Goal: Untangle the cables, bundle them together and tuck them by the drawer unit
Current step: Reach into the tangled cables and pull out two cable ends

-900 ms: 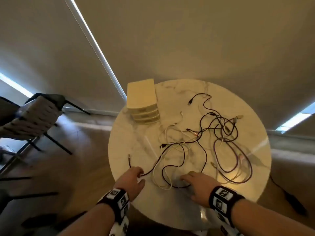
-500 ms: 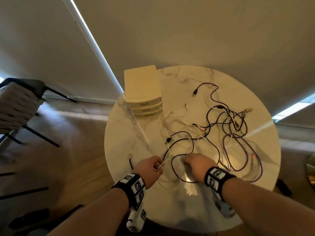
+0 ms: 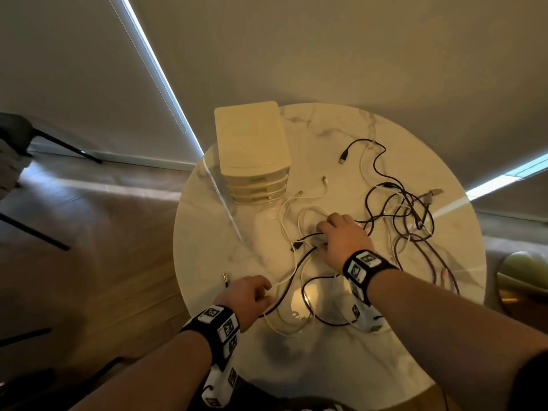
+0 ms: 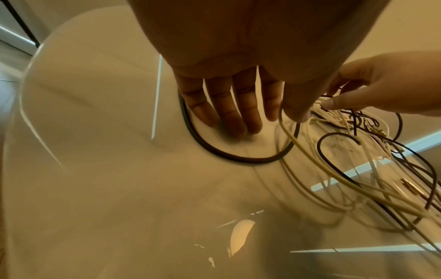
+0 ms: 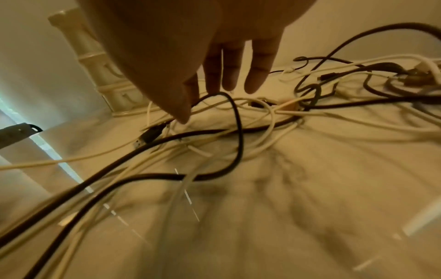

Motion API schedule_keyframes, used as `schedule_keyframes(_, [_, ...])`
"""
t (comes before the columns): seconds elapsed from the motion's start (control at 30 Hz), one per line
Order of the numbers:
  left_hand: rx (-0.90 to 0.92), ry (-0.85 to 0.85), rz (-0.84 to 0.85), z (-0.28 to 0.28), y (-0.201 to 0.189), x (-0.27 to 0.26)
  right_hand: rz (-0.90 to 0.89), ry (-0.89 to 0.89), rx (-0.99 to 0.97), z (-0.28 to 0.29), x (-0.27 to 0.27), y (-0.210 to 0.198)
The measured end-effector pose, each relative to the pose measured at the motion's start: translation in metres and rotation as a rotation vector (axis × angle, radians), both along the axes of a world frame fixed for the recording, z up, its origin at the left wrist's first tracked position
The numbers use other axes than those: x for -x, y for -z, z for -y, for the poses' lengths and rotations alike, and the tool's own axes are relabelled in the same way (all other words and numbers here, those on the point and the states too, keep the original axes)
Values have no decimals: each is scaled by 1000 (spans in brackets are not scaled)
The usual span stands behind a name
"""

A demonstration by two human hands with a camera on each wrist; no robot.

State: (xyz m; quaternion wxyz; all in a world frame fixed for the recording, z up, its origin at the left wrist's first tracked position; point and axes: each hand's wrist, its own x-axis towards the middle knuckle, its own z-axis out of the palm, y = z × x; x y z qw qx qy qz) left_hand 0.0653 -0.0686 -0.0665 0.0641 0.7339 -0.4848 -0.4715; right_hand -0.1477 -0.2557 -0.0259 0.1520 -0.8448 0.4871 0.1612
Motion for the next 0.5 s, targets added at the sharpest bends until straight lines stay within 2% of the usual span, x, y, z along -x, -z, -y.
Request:
schedule_keyframes(0.13, [16,97,56,7,2,3,40,303,-165,0,7,-2])
schedule_keyframes(0.23, [44,61,37,17,-2,4,247,508,-122,18,12,-23])
schedule_keyframes(0.33, [112,-32,-10,34,-23,11,413,667,-51,41,15,-63])
schedule_keyframes(0.43, [242,-124,-32,58,-62,25,672,742,-26,58,20,-105])
schedule_keyframes(0.5, [333,-182,-61,75,-92,34,956,736,-56,58,23,-136])
